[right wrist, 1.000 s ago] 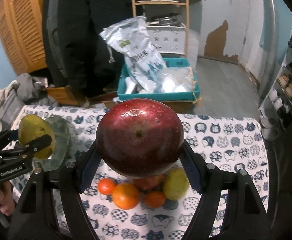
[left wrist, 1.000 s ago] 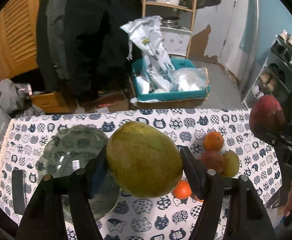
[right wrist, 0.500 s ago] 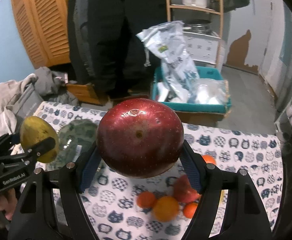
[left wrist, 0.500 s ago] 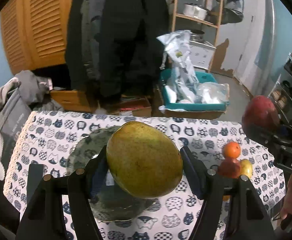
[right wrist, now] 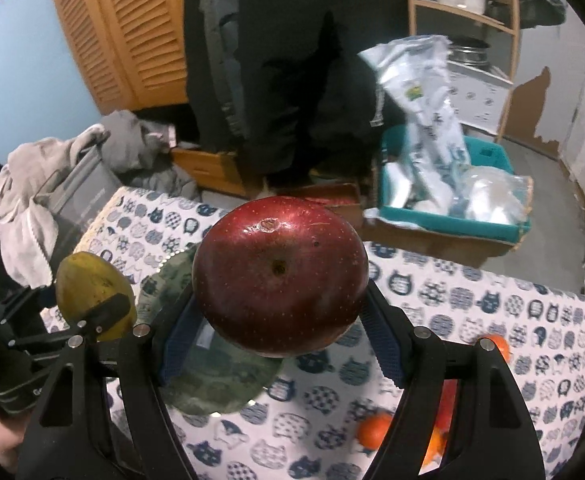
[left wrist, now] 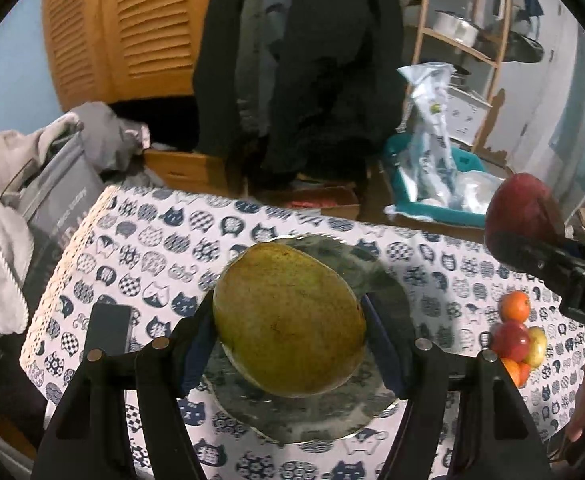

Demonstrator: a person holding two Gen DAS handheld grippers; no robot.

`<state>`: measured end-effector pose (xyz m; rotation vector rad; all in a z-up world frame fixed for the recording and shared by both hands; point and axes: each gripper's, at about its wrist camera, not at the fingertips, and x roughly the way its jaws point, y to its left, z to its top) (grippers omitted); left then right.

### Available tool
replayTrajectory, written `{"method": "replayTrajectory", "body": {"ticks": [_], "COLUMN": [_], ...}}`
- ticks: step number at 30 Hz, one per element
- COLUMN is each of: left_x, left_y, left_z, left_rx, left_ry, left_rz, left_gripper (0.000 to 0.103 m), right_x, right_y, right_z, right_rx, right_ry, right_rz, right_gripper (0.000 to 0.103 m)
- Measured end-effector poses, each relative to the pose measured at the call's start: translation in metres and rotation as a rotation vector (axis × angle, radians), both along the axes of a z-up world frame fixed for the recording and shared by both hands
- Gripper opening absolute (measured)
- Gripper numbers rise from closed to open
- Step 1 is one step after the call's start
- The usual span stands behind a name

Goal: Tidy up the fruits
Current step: 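Lift the mango with the left tool while the right tool carries the apple toward the green bowl, then lower the mango into the green bowl and open the left gripper while the right releases the apple there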

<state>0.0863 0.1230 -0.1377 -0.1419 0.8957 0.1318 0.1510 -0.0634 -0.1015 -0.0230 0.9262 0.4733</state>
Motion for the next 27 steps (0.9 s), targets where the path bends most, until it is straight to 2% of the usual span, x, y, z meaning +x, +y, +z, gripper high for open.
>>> {"method": "replayTrajectory", "body": {"ticks": [13, 20, 27], "left_x": [0.016, 0.022, 0.028], "left_y": [0.048, 0.051, 0.04], "left_z": [-0.069, -0.102, -0.122], "left_rx": [-0.024, -0.07, -0.06], "left_ry": [0.152, 0.235, 0.291], "left_rz": [0.079, 0.078, 0.051], "left_gripper": [0.071, 0.071, 0.071], "right_x": [0.02, 0.025, 0.025], "right_y": [0.06, 0.067, 0.07], "right_z": [-0.056, -0.084, -0.103], "right_rx": [-0.041, -0.077, -0.099], "right_ry": [0.117, 0.168, 0.204], "right_rz": [0.077, 0.085, 0.097], "right_gripper": [0.076, 0.076, 0.076]}}
